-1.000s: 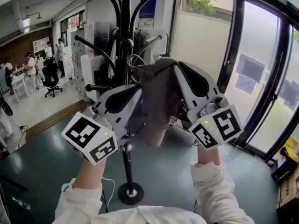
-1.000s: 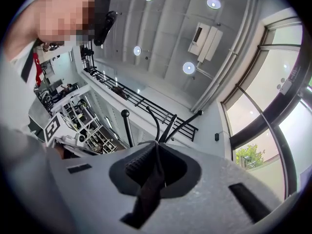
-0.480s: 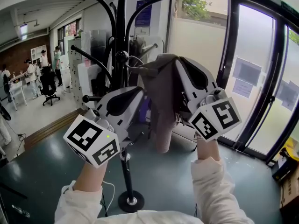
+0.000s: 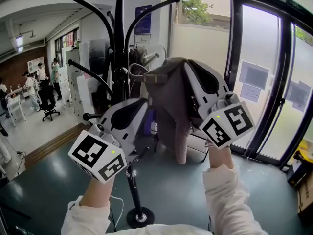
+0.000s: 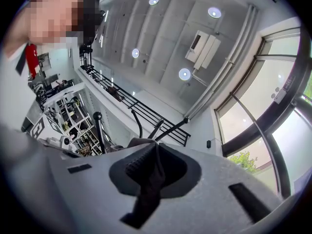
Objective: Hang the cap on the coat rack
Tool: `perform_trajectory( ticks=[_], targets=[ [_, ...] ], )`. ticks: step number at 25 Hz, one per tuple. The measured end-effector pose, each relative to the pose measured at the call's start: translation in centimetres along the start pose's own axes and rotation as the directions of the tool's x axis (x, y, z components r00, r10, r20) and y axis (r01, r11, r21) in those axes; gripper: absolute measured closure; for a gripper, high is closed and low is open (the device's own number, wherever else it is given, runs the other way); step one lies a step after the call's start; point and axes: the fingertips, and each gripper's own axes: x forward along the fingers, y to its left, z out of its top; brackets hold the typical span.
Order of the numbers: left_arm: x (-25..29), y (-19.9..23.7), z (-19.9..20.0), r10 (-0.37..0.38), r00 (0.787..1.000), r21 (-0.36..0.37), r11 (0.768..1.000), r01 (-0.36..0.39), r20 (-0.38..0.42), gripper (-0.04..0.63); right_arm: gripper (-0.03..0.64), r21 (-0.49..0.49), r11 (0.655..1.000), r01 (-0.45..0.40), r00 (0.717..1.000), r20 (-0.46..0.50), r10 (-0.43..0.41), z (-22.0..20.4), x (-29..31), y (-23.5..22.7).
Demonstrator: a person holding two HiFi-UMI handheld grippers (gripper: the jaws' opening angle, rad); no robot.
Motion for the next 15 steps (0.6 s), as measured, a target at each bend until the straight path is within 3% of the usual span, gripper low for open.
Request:
perform_trajectory(
  ticks=[15],
  targets=[
    [0.9,1.0,0.6,-0.024,1.000,0.024,0.999,0.024,0.005,0.578,0.598,-0.059,0.992,0.115,0.991,0.074,-0.111,4.3,1.9,-5.1]
  ],
)
